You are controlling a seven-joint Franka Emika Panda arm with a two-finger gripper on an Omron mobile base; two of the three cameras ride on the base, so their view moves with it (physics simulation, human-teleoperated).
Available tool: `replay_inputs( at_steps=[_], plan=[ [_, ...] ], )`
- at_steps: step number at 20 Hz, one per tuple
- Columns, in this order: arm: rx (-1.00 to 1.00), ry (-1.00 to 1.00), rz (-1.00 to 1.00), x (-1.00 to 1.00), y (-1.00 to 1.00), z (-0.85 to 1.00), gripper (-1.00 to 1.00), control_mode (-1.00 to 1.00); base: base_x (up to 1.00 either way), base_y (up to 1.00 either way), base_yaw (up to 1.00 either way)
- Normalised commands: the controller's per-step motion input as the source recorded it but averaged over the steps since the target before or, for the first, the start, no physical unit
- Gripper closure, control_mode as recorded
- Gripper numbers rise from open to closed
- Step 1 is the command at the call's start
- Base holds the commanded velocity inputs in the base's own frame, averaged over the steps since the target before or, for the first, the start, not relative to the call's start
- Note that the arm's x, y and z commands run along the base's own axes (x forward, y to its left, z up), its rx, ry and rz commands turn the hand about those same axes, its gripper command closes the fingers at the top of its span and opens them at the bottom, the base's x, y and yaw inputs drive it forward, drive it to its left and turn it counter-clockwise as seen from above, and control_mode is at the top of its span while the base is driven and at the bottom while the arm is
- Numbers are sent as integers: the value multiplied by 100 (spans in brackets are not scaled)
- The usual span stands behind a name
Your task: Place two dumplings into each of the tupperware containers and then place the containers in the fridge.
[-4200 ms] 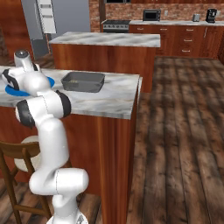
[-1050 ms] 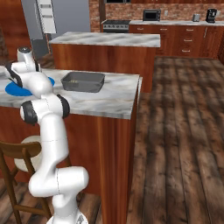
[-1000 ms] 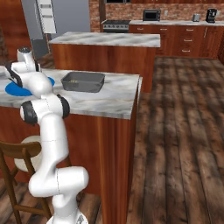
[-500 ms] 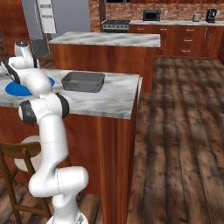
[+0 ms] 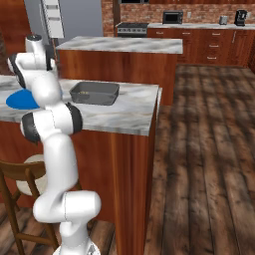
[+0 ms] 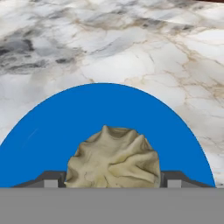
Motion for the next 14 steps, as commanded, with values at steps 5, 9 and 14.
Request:
replay_inputs(
  at_steps=[5,9,14],
  plan=[
    [0,0,-6,-7,-89,15,100,-100,0,0,0],
    [0,2,-11,-9,-93,13,100,-100,0,0,0],
    [-1,3,-12,-4,-94,3,100,-100,0,0,0]
  ],
)
